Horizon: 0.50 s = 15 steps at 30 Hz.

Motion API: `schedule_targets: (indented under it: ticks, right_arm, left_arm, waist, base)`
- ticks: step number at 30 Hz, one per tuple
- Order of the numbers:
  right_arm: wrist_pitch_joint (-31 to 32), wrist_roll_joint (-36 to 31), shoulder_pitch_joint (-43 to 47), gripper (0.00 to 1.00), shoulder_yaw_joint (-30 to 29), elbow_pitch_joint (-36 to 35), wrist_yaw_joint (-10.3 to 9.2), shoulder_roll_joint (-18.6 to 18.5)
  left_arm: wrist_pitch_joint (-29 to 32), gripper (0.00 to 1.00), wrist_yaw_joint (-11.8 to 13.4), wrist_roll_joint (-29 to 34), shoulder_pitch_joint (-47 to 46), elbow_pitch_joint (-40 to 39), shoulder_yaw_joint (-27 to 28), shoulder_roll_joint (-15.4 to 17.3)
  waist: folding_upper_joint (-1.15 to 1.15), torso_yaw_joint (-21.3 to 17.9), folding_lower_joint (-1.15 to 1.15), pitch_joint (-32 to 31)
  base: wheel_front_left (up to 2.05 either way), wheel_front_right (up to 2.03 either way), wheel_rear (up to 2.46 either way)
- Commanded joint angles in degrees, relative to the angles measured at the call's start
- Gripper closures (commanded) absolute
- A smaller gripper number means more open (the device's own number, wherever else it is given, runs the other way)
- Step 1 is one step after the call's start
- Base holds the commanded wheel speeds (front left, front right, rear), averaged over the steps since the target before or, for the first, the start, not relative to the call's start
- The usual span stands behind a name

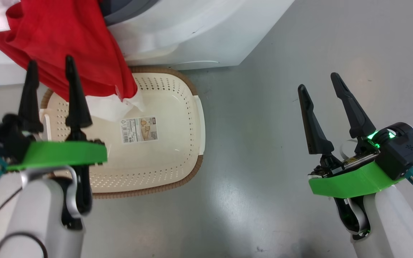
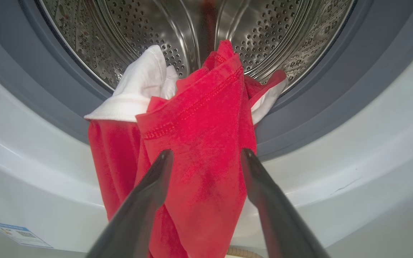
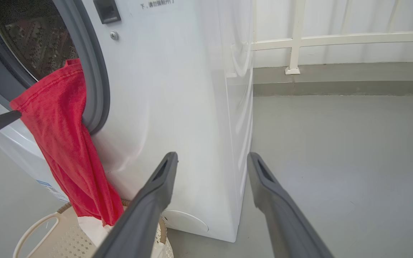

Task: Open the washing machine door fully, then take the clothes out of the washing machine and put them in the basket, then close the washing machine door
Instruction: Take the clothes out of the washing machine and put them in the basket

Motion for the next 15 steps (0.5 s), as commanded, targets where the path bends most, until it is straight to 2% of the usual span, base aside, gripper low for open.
schedule_targets:
  ticks: [1,15]
  right_arm:
    - [-0.3,0.7,0.7,0.0,1.4,-1.4,0.35,0.2]
    - [-0.3,1.6,0.4,0.0,1.8,-1.3,0.35,0.2]
  left_arm:
    - [-0.4,0.0,-0.5,-0.3,-1.0,-0.1,2.0,1.8]
    - [-2.2,0.0,0.6,1.1,-12.5,16.2,3.0,4.1]
  waist:
    - [0.0,-0.1,0.0,0.1]
    - [0.0,-0.5,0.0,0.7]
  base:
    - [0.0,0.0,0.0]
    - [0.0,0.0,0.0]
